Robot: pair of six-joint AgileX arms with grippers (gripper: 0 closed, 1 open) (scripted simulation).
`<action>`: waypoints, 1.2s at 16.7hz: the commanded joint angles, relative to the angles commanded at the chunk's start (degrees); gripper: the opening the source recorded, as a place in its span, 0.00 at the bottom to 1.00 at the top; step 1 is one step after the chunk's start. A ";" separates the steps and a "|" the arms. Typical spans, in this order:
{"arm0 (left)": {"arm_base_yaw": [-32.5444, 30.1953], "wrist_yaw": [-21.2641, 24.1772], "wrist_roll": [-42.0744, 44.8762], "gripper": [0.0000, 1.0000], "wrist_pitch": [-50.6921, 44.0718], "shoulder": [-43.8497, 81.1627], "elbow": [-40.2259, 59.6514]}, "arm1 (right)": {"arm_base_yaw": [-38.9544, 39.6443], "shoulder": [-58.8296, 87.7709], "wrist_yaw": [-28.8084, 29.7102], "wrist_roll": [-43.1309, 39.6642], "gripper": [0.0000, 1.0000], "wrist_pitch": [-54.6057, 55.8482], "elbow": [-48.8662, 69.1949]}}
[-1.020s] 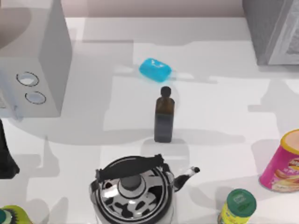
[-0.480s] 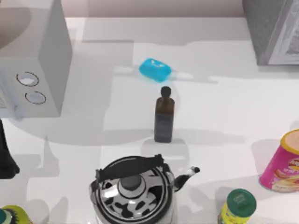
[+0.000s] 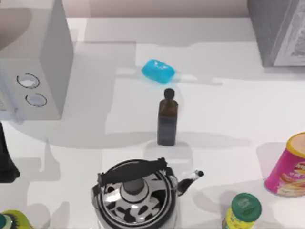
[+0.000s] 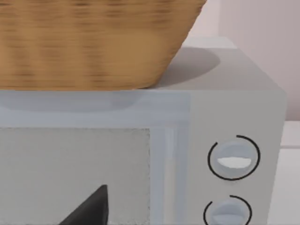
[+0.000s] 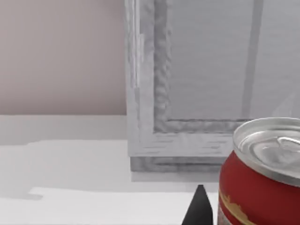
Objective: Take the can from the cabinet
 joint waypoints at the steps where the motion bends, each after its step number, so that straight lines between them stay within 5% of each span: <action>1: 0.00 0.00 0.00 1.00 0.00 0.00 0.00 | 0.00 0.00 0.00 0.00 0.00 0.00 0.00; 6: 0.00 0.00 0.00 1.00 0.00 0.00 0.00 | -0.22 0.89 -0.47 0.04 0.00 0.34 0.06; 10: 0.00 0.00 0.00 1.00 0.00 0.00 0.00 | -5.10 9.22 -7.91 -0.53 0.00 7.03 2.18; 20: 0.00 0.00 0.00 1.00 0.00 0.00 0.00 | -29.38 62.71 -50.74 -3.24 0.00 45.88 15.37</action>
